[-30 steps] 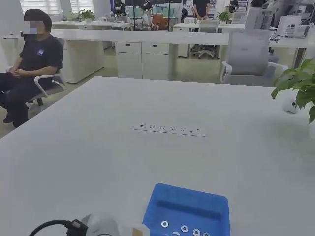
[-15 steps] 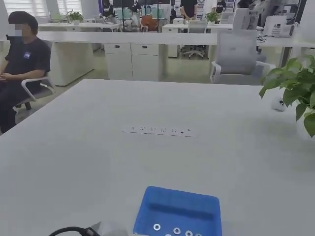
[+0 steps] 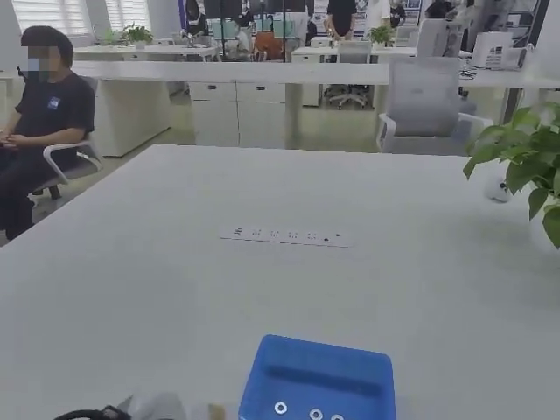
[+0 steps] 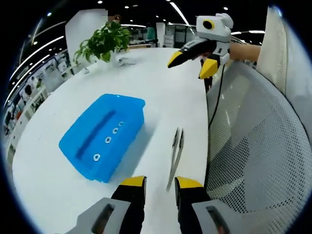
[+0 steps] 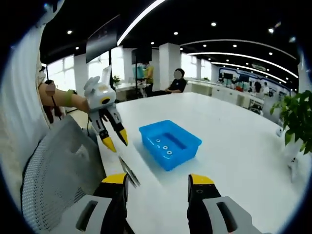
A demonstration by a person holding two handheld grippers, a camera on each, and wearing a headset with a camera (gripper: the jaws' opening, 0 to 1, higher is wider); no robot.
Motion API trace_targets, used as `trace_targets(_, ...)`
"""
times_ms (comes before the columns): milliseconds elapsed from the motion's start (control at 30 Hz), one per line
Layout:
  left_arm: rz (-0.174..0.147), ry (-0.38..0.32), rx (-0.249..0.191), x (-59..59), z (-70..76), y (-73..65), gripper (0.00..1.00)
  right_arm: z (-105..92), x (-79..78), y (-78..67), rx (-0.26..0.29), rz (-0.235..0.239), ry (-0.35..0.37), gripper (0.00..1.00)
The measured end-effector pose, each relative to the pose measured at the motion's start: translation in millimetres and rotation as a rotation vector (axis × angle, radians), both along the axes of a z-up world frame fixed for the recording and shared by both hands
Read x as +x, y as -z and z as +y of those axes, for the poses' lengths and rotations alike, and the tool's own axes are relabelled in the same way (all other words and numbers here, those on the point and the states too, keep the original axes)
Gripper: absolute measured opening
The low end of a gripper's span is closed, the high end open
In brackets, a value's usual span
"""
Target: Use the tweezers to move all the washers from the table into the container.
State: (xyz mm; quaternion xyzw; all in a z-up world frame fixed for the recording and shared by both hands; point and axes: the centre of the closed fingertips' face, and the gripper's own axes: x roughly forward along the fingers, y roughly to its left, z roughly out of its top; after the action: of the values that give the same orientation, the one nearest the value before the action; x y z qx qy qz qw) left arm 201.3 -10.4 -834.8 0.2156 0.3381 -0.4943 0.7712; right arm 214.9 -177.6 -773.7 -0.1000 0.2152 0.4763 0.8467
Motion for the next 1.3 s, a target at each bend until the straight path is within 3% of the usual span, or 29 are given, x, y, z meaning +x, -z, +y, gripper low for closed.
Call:
trace_targets(200,-0.065,-0.274,-0.19,12.1,22.7,-37.0,0.36,-9.0,10.6,-16.7,0.085,-0.03,0.106,0.59)
trace_targets(300,-0.129,-0.396,-0.284,17.9,34.5,-60.6,0.46,-21.6,21.3,-27.1,0.139,-0.059,0.167,0.65)
trace_targets(433,-0.216,-0.486,-0.359,21.6,42.9,-82.0,0.54,-26.1,27.2,-36.2,0.173,-0.098,0.218,0.73)
trace_targets(567,-0.298,-0.589,-0.489,25.5,46.1,-105.3,0.61,-28.4,29.4,-40.9,0.184,-0.127,0.244,0.8)
trace_targets(600,-0.316,-0.643,-0.515,27.5,50.5,-108.3,0.66,-29.1,30.9,-42.3,0.187,-0.139,0.251,0.82)
trace_targets(667,-0.354,-0.681,-0.545,28.6,54.0,-113.6,0.76,-30.9,32.7,-47.2,0.197,-0.171,0.265,0.86)
trace_targets(733,-0.397,-0.73,-0.603,30.1,57.2,-122.4,0.85,-32.7,35.2,-54.3,0.211,-0.21,0.284,0.92)
trace_targets(767,-0.417,-0.753,-0.617,30.2,60.2,-125.4,0.88,-33.7,36.4,-57.8,0.221,-0.226,0.295,0.94)
trace_targets(833,-0.475,-0.784,-0.583,31.2,69.1,-127.8,0.91,-37.6,39.8,-64.1,0.235,-0.26,0.323,0.99)
trace_targets(900,-0.512,-0.797,-0.586,32.7,72.2,-130.3,0.99,-42.3,41.3,-69.0,0.247,-0.286,0.348,0.99)
trace_targets(1000,-0.5,-0.818,-0.601,33.4,76.2,-126.0,0.99,-46.8,43.5,-71.1,0.272,-0.299,0.386,0.99)
trace_targets(1067,-0.489,-0.828,-0.587,34.6,77.9,-121.7,0.99,-52.4,44.3,-67.0,0.194,-0.339,0.388,0.99)
trace_targets(1167,-0.482,-0.842,-0.585,34.5,79.9,-119.5,0.99,-54.6,43.6,-76.1,0.207,-0.378,0.414,0.99)
trace_targets(1300,-0.486,-0.846,-0.589,34.8,81.0,-120.0,0.99,-55.9,44.9,-74.6,0.212,-0.362,0.423,0.99)
